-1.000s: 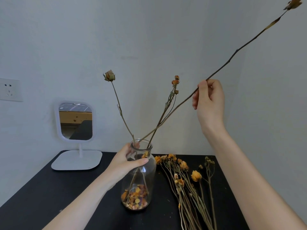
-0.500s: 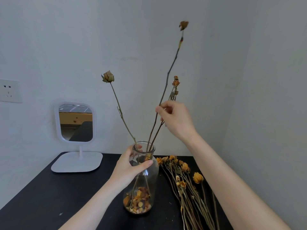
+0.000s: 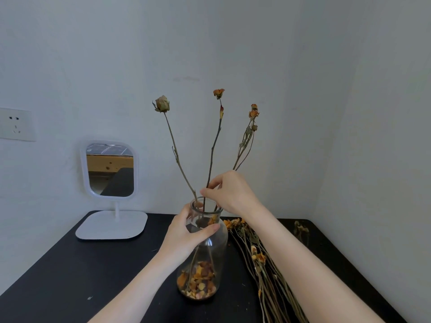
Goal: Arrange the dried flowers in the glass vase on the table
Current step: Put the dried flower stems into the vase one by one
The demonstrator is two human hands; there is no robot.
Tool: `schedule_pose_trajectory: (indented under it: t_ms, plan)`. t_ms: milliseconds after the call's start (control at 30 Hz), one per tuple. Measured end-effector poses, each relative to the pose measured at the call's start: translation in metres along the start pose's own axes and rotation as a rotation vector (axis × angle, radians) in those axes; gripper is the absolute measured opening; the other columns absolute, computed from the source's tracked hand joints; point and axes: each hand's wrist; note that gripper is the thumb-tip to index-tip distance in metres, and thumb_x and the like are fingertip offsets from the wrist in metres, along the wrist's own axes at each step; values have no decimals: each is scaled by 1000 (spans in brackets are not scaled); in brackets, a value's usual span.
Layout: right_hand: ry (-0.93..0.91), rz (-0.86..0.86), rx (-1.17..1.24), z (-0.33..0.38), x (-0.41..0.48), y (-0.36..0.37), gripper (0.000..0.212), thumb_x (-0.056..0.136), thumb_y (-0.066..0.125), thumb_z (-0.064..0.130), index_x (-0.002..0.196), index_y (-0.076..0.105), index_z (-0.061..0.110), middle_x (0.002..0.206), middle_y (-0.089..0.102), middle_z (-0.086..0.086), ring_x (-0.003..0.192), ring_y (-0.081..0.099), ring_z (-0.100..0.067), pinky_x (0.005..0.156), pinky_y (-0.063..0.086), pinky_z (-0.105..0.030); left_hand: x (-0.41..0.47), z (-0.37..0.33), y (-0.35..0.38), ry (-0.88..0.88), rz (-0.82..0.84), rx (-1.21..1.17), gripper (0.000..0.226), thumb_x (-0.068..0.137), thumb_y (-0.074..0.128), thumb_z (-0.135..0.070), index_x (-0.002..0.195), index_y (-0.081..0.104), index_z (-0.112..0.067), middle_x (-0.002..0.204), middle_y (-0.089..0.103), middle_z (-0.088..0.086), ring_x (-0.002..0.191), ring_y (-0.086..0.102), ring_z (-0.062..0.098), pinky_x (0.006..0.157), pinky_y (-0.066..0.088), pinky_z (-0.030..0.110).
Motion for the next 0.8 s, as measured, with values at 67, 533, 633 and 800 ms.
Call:
schedule_pose_trajectory:
  t_ms: [67, 533, 633, 800]
  plan:
    - [-8, -46, 53, 1, 0, -1, 22, 88, 60, 31, 96, 70, 14, 61, 53, 11, 59, 51, -2, 54, 40, -17, 0, 0, 0, 1, -1, -1, 57, 52, 72, -62, 102, 47, -51, 112, 60, -19, 109, 53, 3, 92, 44, 28]
    - [-20, -78, 165, -14, -22, -2, 20, 87, 62, 28, 98, 73, 16, 92, 69, 4, 78, 60, -5, 69, 48, -17, -7, -8, 14, 96, -140, 34, 43, 66, 78, -41, 101, 53, -41, 96, 64, -30, 96, 56, -13, 71, 43, 2]
    - [11, -98, 215, -20, -26, -4, 18, 85, 64, 28, 96, 73, 17, 77, 64, 11, 65, 54, -1, 57, 39, -10, -6, -4, 19, 50, -167, 72, 53, 65, 75, -51, 111, 54, -35, 109, 62, -18, 111, 53, 8, 92, 47, 32]
    - [57, -107, 204, -30, -29, -6, 16, 86, 63, 26, 93, 71, 15, 58, 49, 13, 51, 44, 0, 46, 30, -7, -4, -6, 26, 23, -247, 140, 63, 65, 72, -56, 118, 52, -28, 115, 59, -11, 117, 49, 16, 97, 44, 49]
Point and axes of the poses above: each hand's wrist, its own x-axis towards the middle knuckle, its own y-axis out of the palm, z = x × y
